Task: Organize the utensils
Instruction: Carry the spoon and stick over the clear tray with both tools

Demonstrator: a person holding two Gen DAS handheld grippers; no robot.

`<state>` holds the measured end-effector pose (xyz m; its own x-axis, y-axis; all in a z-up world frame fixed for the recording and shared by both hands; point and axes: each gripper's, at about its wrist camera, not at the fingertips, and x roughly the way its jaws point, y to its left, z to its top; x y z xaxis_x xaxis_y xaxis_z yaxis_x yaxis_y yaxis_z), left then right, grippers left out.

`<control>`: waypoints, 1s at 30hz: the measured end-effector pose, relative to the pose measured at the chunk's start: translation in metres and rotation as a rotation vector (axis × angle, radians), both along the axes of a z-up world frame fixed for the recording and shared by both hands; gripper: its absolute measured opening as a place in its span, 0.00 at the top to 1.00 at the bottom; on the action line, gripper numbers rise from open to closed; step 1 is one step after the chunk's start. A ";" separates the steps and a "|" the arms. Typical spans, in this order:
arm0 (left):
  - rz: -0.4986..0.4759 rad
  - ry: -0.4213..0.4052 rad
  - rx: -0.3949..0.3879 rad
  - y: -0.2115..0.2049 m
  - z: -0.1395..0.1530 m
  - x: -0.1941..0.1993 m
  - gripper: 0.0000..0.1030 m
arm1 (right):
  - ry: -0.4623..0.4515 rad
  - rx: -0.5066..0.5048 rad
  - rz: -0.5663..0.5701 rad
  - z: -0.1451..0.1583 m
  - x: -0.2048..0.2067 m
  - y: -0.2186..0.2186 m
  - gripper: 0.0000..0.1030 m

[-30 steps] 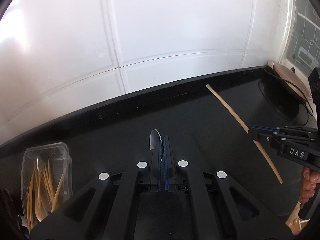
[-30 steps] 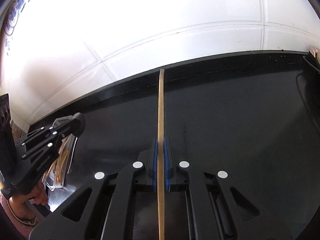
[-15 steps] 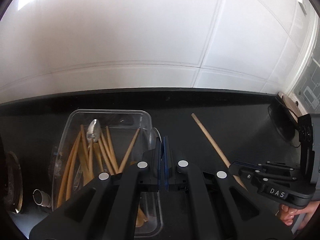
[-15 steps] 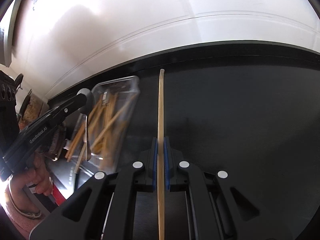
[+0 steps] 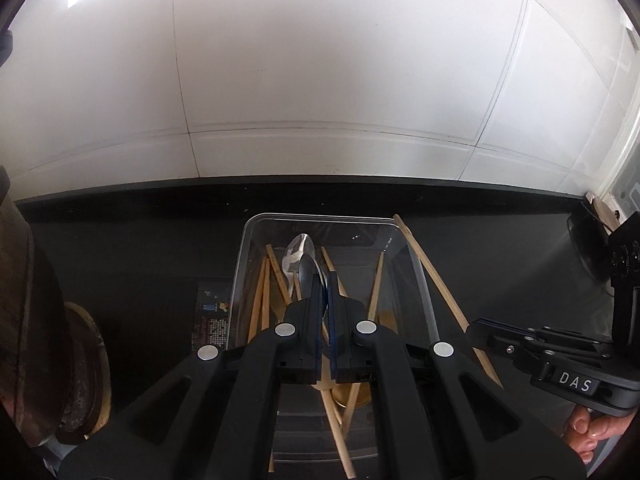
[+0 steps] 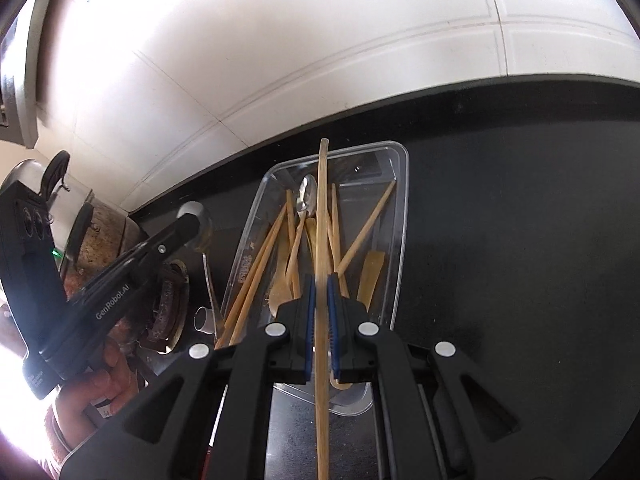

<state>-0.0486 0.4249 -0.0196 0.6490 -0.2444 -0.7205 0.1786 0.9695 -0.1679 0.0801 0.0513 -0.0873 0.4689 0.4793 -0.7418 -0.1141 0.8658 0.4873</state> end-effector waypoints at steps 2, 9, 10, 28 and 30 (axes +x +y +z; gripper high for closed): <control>0.000 0.005 -0.003 0.003 -0.003 0.001 0.99 | 0.003 -0.012 -0.002 0.001 -0.003 -0.001 0.93; -0.014 0.022 -0.006 0.005 -0.014 0.007 0.99 | -0.026 -0.052 0.007 0.006 -0.004 0.017 0.93; -0.015 0.024 -0.010 0.006 -0.015 0.008 0.99 | -0.032 -0.058 0.009 0.007 -0.004 0.019 0.93; -0.015 0.050 -0.062 0.016 -0.024 0.012 0.99 | -0.050 -0.095 0.024 0.013 -0.003 0.035 0.93; -0.012 0.054 -0.062 0.015 -0.026 0.014 0.99 | -0.048 -0.093 0.024 0.012 -0.003 0.034 0.93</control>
<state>-0.0349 0.4397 -0.0453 0.6062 -0.2969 -0.7378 0.1792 0.9548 -0.2370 0.0775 0.0849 -0.0750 0.4947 0.4205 -0.7606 -0.1563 0.9039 0.3981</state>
